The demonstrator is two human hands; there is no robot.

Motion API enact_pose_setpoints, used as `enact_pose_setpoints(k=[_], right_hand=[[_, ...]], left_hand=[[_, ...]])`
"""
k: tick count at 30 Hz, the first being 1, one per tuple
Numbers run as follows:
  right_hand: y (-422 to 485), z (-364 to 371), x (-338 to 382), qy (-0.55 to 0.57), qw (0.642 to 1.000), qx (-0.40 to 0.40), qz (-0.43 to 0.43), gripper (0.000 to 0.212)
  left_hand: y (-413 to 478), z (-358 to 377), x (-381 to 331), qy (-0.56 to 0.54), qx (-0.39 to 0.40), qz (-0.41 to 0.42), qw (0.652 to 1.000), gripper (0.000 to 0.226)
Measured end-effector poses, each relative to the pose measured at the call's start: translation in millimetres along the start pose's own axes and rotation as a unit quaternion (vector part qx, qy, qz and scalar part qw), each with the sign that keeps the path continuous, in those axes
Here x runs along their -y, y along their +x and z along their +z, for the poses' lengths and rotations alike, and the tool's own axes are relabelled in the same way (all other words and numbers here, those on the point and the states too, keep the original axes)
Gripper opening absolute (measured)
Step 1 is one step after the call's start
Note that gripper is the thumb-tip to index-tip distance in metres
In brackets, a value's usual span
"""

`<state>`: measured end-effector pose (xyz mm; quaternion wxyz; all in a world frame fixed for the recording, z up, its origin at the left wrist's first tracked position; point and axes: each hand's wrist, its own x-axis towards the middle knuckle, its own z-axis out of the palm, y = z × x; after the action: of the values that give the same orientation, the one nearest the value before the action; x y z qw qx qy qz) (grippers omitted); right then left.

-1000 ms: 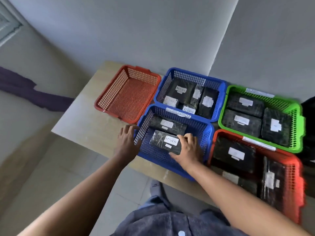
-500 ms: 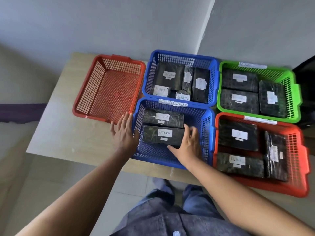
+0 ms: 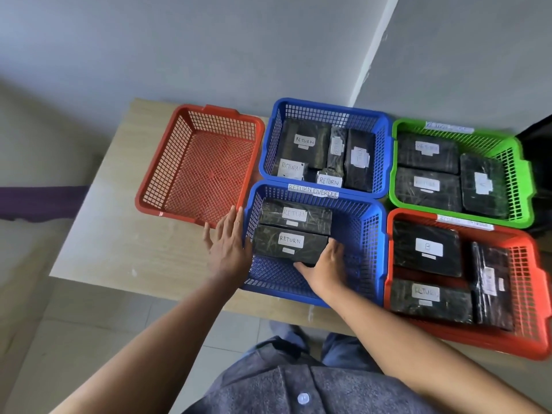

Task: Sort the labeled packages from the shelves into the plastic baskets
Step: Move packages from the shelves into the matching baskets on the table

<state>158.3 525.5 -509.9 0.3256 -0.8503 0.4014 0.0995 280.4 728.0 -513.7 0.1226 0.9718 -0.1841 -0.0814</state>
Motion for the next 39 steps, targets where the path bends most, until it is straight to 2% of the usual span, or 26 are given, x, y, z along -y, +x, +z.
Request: enact_pose_setpoints(k=[9,15,17,21,26,33,39], right_hand=[[1,-2,5,-0.008,1.0,0.007,0.009,0.09],[-2,-28,11,-0.052,0.997,0.043,0.031,0.113],[-3,-45,11,-0.044,0.998,0.038,0.006,0.108],[-6,-84,4,-0.032,0.997,-0.007,-0.064,0.082],[-11,-133,-24,-0.019,0.987,-0.092,-0.127,0.06],[-16,-209,-98,-0.047,0.964,-0.199,-0.169,0.051],[-20,-279,-194,-0.057,0.956,-0.243,-0.154,0.058]], left_hand=[[-1,-6,-3,-0.024,0.011,-0.001,1.0,0.071],[-6,-20,-4,-0.048,-0.01,0.001,0.999,0.068],[-7,-28,-9,-0.054,-0.041,0.017,0.998,0.062],[-2,-39,-33,-0.055,-0.091,0.068,0.992,0.049],[0,-40,-86,-0.092,-0.099,0.137,0.981,0.038],[-18,-25,-182,-0.133,-0.009,0.245,0.96,0.031],[-54,-1,-284,-0.139,0.002,0.321,0.937,0.026]])
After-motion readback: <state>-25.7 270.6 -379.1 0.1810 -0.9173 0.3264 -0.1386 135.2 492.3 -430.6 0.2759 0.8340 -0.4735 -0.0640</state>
